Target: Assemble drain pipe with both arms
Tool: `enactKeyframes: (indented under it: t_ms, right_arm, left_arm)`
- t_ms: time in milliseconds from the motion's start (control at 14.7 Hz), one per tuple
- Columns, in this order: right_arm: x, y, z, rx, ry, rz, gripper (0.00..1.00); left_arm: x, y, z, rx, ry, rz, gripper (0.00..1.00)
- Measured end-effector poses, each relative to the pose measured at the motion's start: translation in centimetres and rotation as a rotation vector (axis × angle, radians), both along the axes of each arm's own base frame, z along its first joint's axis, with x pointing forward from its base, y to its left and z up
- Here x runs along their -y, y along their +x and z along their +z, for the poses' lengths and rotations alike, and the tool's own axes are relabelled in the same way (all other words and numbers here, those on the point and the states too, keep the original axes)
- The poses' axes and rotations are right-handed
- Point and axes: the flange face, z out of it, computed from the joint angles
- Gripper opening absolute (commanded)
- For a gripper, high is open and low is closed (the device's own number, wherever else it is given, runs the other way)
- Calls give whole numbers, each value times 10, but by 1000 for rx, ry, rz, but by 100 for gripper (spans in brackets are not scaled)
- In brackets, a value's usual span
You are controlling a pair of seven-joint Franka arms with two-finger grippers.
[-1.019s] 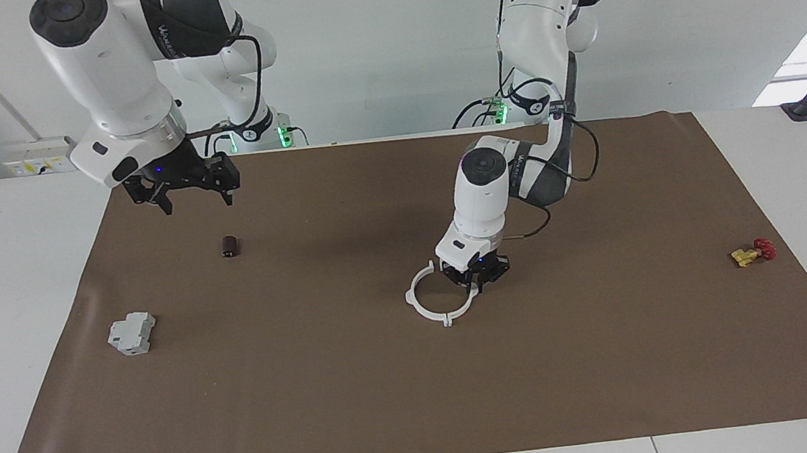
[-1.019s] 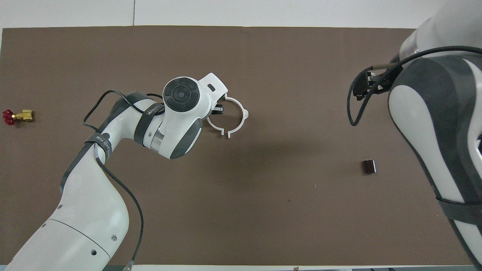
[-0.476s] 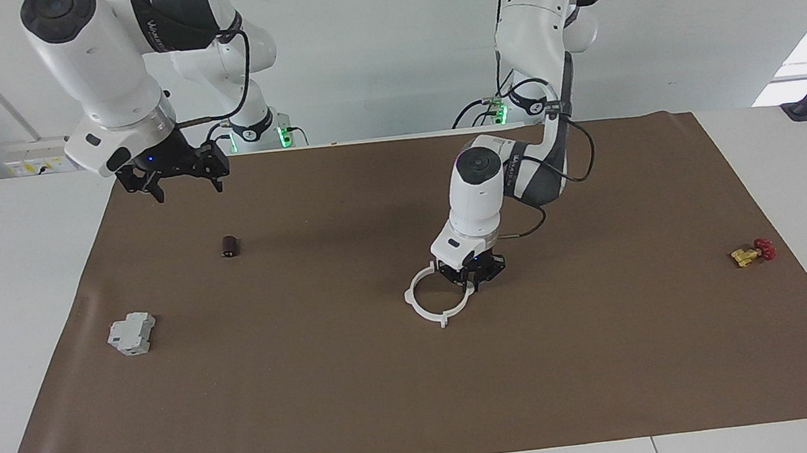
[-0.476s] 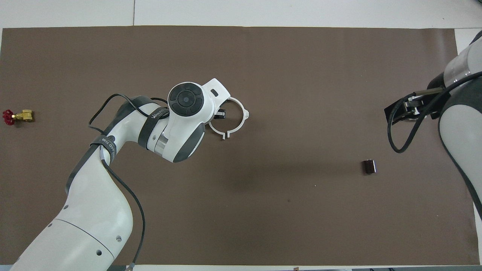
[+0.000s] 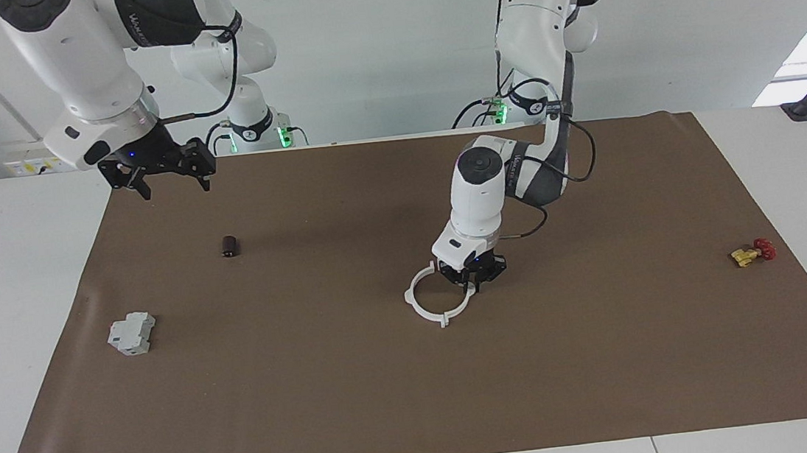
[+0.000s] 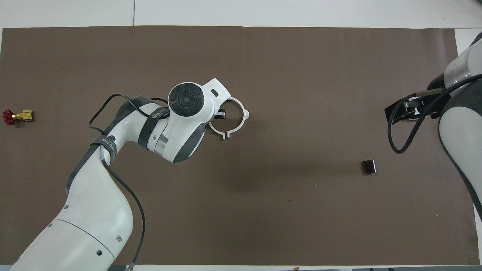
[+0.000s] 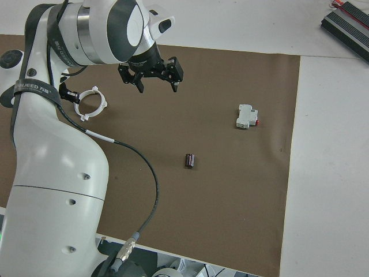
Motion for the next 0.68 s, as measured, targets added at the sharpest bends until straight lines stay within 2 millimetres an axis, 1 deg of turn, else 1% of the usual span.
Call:
enactKeyframes:
  t_ms: [204, 476, 680]
  right_arm:
    - [1, 0, 1, 6, 6, -35, 100]
    - [20, -1, 6, 16, 7, -76, 100]
    - [20, -2, 8, 20, 24, -79, 100]
  left_arm:
    - [0, 1, 1, 10, -6, 1, 0]
    - [0, 0, -1, 8, -5, 0, 0]
    - [0, 0, -1, 8, -5, 0, 0]
